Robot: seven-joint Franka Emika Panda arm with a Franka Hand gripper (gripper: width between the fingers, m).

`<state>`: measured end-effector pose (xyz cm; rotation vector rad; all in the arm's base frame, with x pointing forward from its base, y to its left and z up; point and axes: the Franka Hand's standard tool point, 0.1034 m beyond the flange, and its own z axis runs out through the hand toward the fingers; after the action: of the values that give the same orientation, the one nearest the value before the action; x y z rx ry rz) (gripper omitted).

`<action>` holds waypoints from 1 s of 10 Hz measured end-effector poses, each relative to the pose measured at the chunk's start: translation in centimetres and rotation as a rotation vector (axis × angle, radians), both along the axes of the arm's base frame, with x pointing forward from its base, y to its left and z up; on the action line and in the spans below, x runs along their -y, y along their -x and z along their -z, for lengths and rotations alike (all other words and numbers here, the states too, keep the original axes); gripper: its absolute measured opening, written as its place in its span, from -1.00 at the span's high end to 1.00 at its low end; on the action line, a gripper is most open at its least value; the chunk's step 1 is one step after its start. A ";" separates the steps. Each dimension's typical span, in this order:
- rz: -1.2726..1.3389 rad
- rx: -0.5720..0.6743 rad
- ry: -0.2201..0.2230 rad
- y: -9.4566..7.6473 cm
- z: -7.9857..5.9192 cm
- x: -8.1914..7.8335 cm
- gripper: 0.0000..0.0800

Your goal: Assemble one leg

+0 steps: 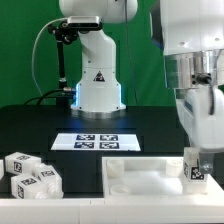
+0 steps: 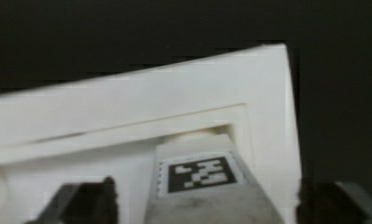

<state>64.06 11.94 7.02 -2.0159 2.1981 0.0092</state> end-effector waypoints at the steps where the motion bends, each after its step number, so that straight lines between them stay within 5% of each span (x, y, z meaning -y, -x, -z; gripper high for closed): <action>1: -0.206 0.017 0.027 0.0 -0.1 -0.1 -0.54; 6: -0.613 0.073 0.088 -0.4 -0.3 0.0 -0.62; 10: -1.155 0.130 0.206 -0.9 -0.4 1.2 -0.62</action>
Offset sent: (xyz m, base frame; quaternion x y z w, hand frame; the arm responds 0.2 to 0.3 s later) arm 0.0000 0.0000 0.0000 0.0000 0.0000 -0.1938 0.9810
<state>64.94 10.73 7.37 -2.9585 0.7303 -0.2040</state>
